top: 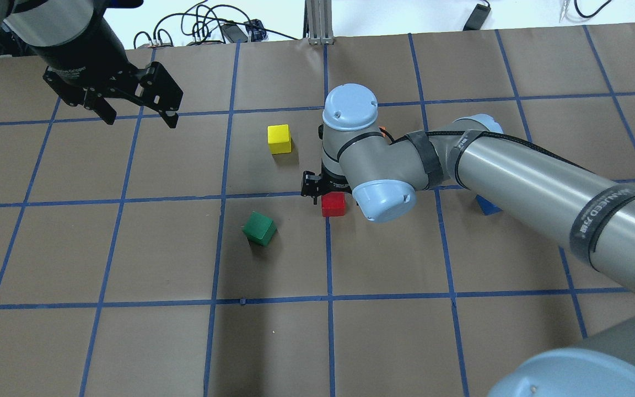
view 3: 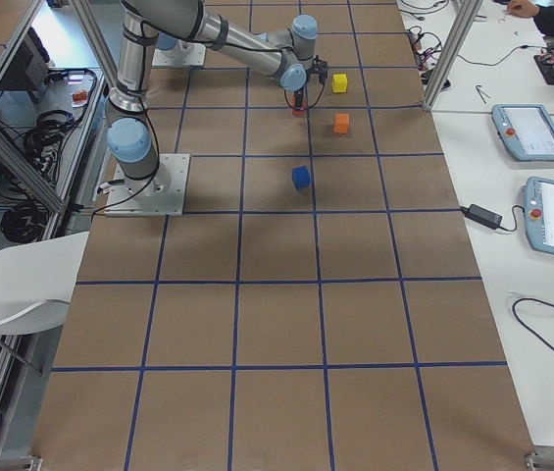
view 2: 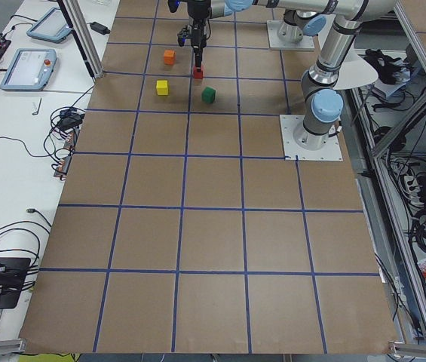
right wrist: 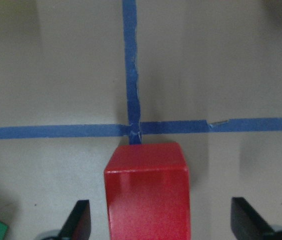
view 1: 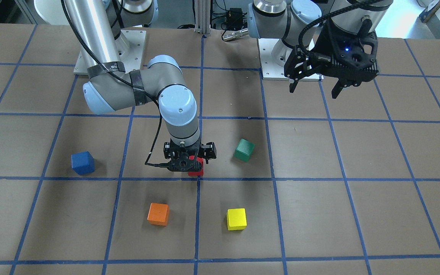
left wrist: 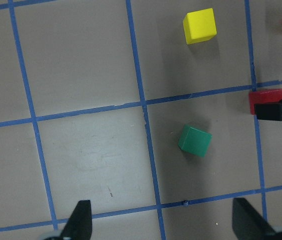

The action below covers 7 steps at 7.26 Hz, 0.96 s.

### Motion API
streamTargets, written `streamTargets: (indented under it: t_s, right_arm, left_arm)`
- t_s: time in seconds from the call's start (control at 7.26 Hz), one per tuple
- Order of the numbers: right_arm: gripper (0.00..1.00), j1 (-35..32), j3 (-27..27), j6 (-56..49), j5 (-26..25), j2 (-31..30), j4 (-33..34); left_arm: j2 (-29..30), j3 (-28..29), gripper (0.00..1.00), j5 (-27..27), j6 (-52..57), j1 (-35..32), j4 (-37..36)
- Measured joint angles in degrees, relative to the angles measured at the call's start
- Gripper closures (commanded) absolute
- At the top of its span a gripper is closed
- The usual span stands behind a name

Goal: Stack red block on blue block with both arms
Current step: 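Lower the right gripper and close it on the red cube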

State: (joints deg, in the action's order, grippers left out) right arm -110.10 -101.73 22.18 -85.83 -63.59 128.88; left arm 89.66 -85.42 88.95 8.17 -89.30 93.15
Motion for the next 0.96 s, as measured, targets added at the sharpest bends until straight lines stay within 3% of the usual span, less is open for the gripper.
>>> streamTargets:
  t_s: [0.14,0.28,0.69,0.96]
  right_arm:
    - [0.92,0.0,0.0,-0.1,-0.1,0.3,0.1]
    - [1.00,0.0,0.1,-0.2,0.0,0.5,0.2]
    - [1.00,0.1,1.0,0.0,0.1,-0.1,-0.2]
    - [1.00,1.2,5.8,-0.3,-0.2,-2.2,-7.3]
  left_arm:
    - [0.0,0.0,0.00,0.0,0.0,0.0,0.0]
    - [0.0,0.0,0.00,0.0,0.0,0.0,-0.1]
    - [0.0,0.0,0.00,0.0,0.0,0.0,-0.1]
    - [0.1,0.0,0.00,0.0,0.0,0.0,-0.1]
